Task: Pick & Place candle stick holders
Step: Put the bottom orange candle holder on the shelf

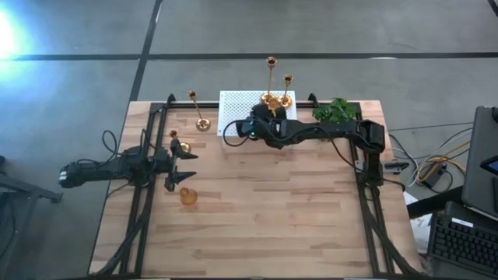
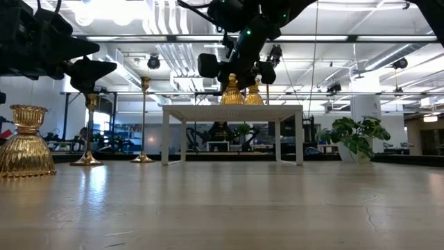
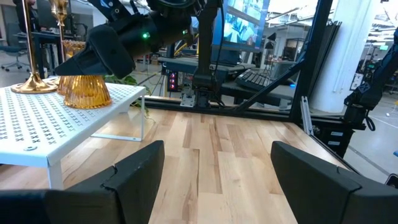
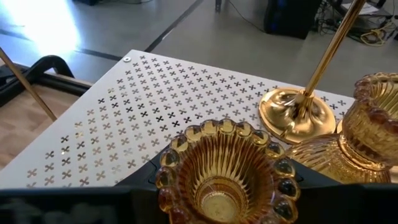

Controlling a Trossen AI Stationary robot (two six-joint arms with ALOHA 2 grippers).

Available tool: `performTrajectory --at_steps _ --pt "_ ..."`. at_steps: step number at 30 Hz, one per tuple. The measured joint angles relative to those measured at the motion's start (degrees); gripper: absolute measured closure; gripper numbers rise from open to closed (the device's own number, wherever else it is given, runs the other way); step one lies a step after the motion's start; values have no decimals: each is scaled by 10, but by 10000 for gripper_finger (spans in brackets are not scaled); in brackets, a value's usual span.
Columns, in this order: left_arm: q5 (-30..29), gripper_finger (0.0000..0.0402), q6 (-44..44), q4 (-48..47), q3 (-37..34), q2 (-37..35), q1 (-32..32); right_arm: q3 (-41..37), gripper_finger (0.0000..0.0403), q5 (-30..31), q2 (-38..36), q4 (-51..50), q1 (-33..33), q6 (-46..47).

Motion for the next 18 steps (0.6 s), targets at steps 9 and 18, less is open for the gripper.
performTrajectory --at_steps 9,18 --pt "0 101 0 0 0 0 0 -4 285 1 0 4 1 0" --pt "0 101 0 0 0 0 0 -12 285 0 0 23 1 -4"
